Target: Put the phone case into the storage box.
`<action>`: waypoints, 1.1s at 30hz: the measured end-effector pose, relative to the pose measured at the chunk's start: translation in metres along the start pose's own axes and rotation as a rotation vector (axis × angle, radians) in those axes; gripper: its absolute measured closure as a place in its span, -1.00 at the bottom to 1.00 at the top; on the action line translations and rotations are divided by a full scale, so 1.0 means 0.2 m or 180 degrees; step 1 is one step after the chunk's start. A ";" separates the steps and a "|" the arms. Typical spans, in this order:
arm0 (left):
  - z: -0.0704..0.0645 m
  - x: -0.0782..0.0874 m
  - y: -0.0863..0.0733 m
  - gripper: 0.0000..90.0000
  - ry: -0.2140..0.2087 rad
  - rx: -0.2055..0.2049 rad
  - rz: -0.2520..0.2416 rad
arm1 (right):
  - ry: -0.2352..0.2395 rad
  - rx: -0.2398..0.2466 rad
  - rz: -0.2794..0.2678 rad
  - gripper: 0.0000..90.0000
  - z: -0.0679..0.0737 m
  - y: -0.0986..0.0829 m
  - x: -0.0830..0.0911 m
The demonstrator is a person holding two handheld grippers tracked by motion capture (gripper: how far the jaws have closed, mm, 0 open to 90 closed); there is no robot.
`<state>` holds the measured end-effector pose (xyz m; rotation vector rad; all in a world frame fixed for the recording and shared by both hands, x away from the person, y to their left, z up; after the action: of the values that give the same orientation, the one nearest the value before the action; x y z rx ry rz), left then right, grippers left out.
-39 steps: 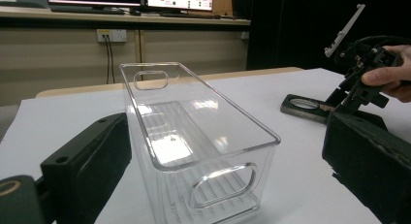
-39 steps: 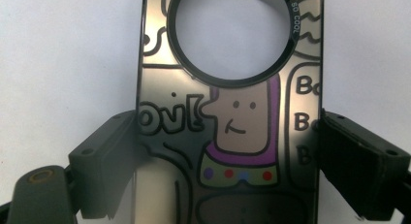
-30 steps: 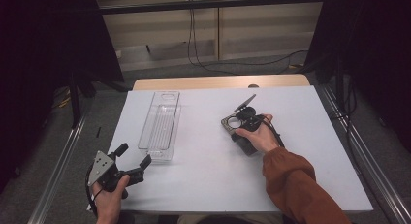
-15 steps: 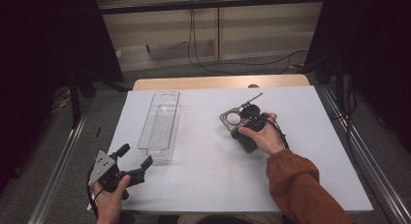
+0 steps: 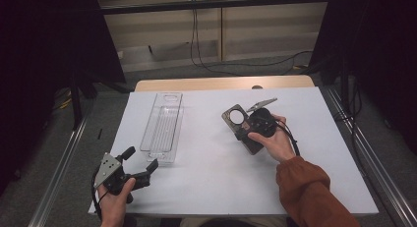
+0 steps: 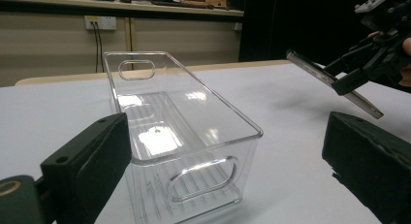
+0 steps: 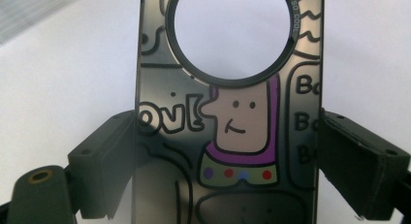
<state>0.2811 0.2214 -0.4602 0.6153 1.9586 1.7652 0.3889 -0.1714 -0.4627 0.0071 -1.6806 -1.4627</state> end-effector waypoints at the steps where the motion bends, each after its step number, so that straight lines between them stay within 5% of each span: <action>1: 0.00 0.00 0.00 -0.92 0.0019 -0.0021 0.0002 | 0.0000 0.0000 0.0000 -0.74 0.00 0.00 0.00; 8: 0.00 0.00 0.00 -0.90 -0.0040 -0.0023 -0.0001 | 0.0050 0.0086 -0.0331 -0.74 0.01 -0.01 0.04; 15: -0.02 0.00 0.00 -0.91 -0.0093 -0.0008 0.0008 | 0.0005 0.0065 -0.0438 -0.73 -0.01 -0.02 0.06; 23: -0.04 -0.01 0.01 -0.91 -0.0150 -0.0041 0.0011 | 0.0332 0.0125 -0.0774 -0.73 0.04 -0.03 0.11; 33: -0.05 -0.01 0.04 -0.90 -0.0201 -0.0084 -0.0072 | 0.0397 0.0202 -0.1050 -0.73 0.10 -0.07 0.16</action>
<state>0.2773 0.2121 -0.4509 0.6299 1.8899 1.7341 0.3496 -0.1762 -0.4519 0.4197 -1.6781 -1.6108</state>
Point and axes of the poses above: each handheld gripper's, and its own axes: x roughly backward along the jaws, y roughly out of its top, z roughly to its left, the point moved 4 cm from there along -x, roughly forward along the jaws, and after that the axes turned 12 degrees about -z, right-handed, at the moved point
